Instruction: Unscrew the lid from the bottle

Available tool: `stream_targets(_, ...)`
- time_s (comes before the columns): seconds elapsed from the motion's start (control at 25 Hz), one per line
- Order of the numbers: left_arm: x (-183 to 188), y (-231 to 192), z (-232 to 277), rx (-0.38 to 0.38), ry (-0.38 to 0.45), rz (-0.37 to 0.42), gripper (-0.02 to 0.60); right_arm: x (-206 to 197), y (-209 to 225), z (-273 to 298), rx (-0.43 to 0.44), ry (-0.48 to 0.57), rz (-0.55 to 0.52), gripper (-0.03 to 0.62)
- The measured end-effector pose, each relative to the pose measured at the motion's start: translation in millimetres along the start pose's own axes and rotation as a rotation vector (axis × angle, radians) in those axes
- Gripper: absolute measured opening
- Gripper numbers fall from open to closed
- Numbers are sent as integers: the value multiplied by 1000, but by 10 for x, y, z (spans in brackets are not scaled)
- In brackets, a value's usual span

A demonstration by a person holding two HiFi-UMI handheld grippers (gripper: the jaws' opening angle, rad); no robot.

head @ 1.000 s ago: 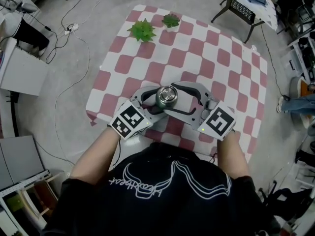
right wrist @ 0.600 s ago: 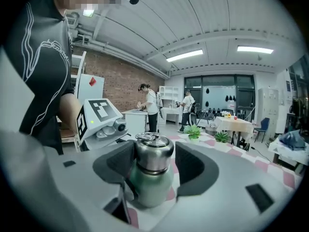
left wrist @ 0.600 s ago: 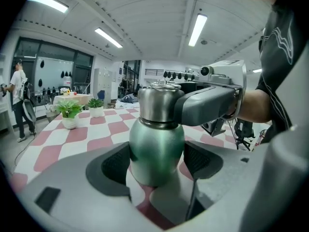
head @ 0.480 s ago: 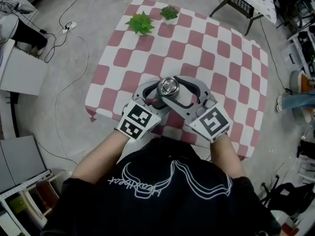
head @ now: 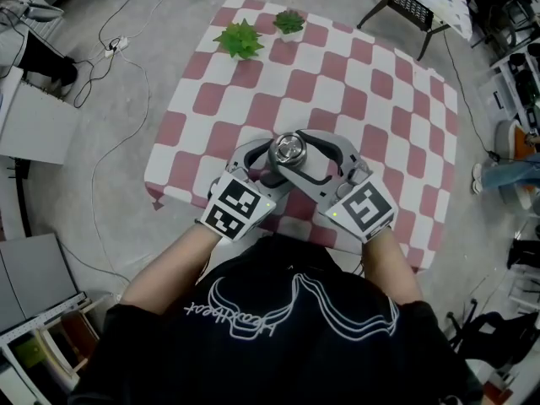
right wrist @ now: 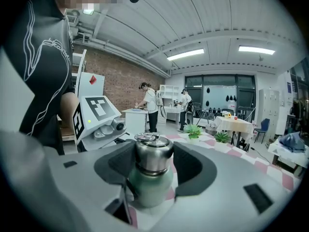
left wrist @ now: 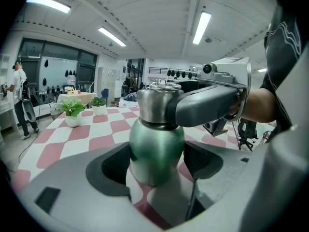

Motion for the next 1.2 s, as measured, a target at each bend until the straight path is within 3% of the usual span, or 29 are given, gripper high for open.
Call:
stream_targets(0.44, 25, -124, 59, -197, 11, 110, 348, -2, 96, -10, 109, -17, -10, 247)
stream_targets(0.92, 73, -284, 154, -509, 17, 273, 348, 13, 193, 2, 272, -74, -46, 249)
stream_targets(1.2, 118, -330, 210, -651, -16, 357, 348, 15, 201, 7, 303, -89, -63, 249)
Point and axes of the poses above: the fingertips, and each gripper's own axes: z forward along the fingers, y to its right, x out of its top, the point moved 7 cm from there along -z, backward along the fingers, and after that the axes turned 14 degrees about x, right-handed, at the moved point
